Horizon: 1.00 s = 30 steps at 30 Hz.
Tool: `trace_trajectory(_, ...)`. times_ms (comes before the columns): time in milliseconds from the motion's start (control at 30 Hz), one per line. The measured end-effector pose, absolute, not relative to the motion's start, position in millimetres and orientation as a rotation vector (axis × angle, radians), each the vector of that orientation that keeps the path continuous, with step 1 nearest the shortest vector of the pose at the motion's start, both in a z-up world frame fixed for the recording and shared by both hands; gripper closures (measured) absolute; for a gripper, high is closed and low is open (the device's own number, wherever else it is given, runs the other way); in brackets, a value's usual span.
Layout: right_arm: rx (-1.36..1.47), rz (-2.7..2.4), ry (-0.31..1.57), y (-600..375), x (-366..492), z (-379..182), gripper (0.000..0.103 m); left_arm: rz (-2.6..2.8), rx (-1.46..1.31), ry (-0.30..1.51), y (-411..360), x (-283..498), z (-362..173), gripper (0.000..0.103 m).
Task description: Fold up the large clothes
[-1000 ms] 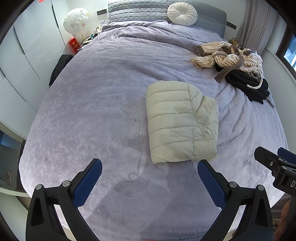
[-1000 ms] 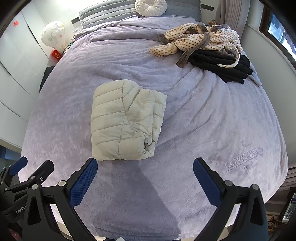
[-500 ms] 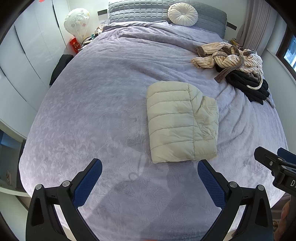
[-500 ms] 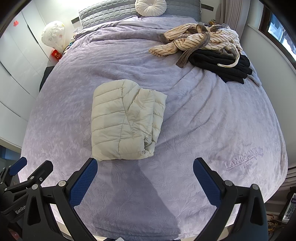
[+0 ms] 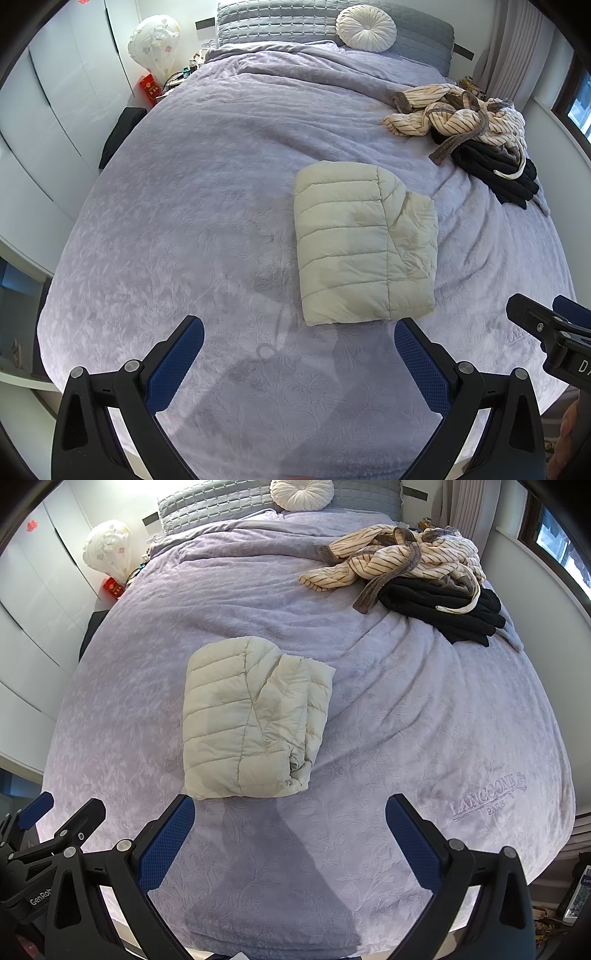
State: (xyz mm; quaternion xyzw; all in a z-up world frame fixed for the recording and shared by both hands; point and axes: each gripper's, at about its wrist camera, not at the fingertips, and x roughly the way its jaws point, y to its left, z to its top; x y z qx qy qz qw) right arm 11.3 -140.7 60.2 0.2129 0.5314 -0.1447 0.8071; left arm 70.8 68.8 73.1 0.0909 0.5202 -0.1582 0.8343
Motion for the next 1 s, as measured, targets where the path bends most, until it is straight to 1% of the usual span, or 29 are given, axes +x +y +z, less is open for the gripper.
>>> trace_trajectory(1000,0.455,-0.306,1.140,-143.0,13.3,60.1,0.000,-0.331,0.184,1.103,72.4,76.7,67.5,0.000)
